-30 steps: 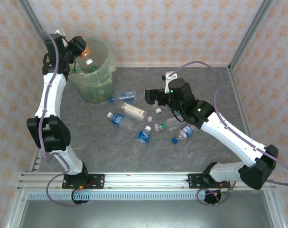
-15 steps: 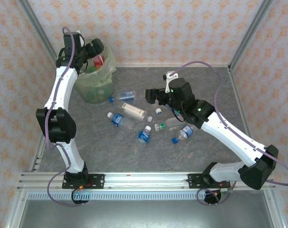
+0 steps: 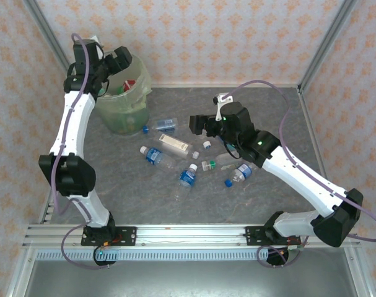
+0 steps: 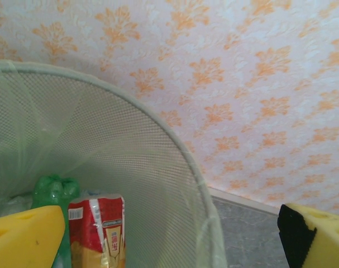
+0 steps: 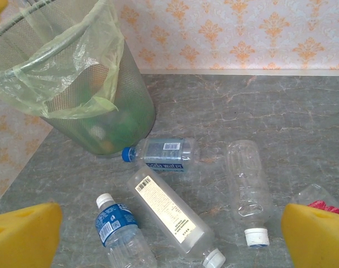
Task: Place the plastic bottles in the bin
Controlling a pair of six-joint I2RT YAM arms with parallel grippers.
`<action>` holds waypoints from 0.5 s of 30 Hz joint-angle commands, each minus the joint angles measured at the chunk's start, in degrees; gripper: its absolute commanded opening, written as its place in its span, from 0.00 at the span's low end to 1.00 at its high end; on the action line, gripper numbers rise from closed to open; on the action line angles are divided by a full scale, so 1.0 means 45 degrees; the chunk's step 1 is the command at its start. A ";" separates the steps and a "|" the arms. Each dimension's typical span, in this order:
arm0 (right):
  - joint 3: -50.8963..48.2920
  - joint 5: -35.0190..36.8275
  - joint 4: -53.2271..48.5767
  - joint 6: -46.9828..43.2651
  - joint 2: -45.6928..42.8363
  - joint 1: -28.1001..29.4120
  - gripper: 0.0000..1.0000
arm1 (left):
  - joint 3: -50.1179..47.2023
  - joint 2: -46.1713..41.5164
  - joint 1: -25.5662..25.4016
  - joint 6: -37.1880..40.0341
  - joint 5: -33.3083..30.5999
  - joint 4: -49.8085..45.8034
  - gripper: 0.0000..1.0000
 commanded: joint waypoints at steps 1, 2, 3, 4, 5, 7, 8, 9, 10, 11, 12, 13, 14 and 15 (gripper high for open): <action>-0.0260 -0.0023 0.0328 0.0494 -0.0140 -0.0061 1.00 | -0.0791 -0.1004 -0.0285 -0.0171 0.0300 0.0486 0.99; -0.0331 -0.0045 0.0327 0.0621 -0.0109 -0.0038 1.00 | -0.1109 -0.1291 -0.0361 -0.0206 0.0283 0.0610 0.99; -0.0400 -0.0062 0.0292 0.0775 -0.0081 0.0000 1.00 | -0.1477 -0.1558 -0.0434 -0.0235 0.0279 0.0731 0.99; -0.0459 -0.0072 0.0295 0.0905 -0.0087 0.0065 1.00 | -0.1787 -0.1747 -0.0494 -0.0266 0.0314 0.0848 0.99; -0.0574 -0.0044 0.0297 0.1076 -0.0060 0.0146 1.00 | -0.2117 -0.2025 -0.0585 -0.0294 0.0326 0.0958 0.99; -0.0874 0.0052 0.0306 0.1444 -0.0055 0.0371 1.00 | -0.2676 -0.2459 -0.0724 -0.0305 0.0375 0.1158 0.99; -0.1046 0.0089 0.0306 0.1648 -0.0051 0.0504 1.00 | -0.2984 -0.2676 -0.0787 -0.0324 0.0357 0.1236 0.99; -0.1245 0.0117 0.0301 0.1881 -0.0067 0.0614 1.00 | -0.3248 -0.2885 -0.0864 -0.0348 0.0375 0.1307 0.99; -0.1428 0.0131 0.0300 0.2126 -0.0072 0.0702 1.00 | -0.3446 -0.3044 -0.0906 -0.0390 0.0396 0.1358 0.99; -0.1688 0.0192 0.0304 0.2384 -0.0124 0.0877 1.00 | -0.3742 -0.3227 -0.0950 -0.0410 0.0473 0.1450 0.99; -0.1920 0.0336 0.0330 0.2611 -0.0172 0.1112 1.00 | -0.3982 -0.3403 -0.0978 -0.0456 0.0510 0.1555 0.99; -0.2117 0.0545 0.0316 0.2785 -0.0195 0.1350 1.00 | -0.4205 -0.3559 -0.1011 -0.0483 0.0542 0.1626 0.99; -0.2353 0.0835 0.0309 0.3050 -0.0205 0.1638 1.00 | -0.4451 -0.3718 -0.1046 -0.0492 0.0572 0.1717 0.99; -0.2555 0.1122 0.0272 0.3351 -0.0205 0.1915 1.00 | -0.4700 -0.3866 -0.1062 -0.0531 0.0606 0.1807 0.99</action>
